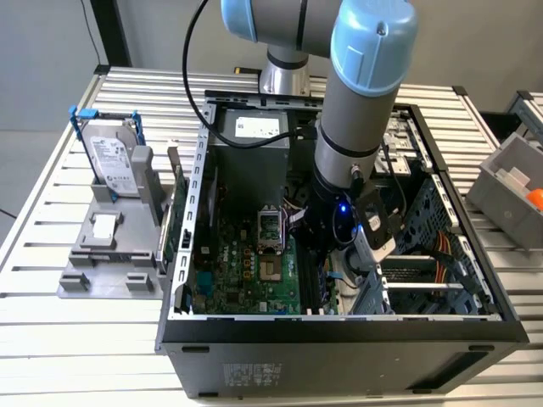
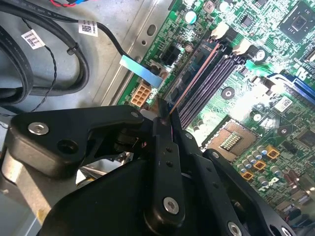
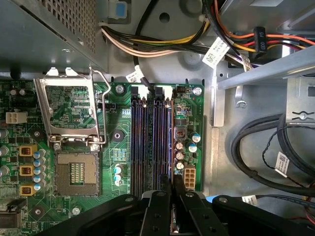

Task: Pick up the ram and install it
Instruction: 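Insert the ram into the slot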

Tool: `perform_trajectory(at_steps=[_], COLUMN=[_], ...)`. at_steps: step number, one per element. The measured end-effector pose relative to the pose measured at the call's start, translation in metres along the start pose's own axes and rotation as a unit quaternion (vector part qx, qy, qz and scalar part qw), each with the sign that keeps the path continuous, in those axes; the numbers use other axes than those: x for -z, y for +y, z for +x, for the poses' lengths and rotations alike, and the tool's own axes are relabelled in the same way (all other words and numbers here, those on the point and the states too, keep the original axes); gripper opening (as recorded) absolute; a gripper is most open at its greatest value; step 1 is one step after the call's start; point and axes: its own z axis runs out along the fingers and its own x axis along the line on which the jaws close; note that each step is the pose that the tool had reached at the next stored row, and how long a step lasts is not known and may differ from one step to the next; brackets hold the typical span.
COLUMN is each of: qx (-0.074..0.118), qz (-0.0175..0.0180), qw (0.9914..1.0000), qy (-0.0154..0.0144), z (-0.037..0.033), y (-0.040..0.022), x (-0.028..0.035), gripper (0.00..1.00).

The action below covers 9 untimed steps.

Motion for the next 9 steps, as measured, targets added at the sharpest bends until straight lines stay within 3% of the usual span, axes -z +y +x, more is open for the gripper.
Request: perform_trajectory(at_steps=[9], qx=[0.0], qz=[0.0], qw=[1.0], qy=[0.0], z=[0.0009], y=[-0.0008], x=[0.0], gripper=[0.0])
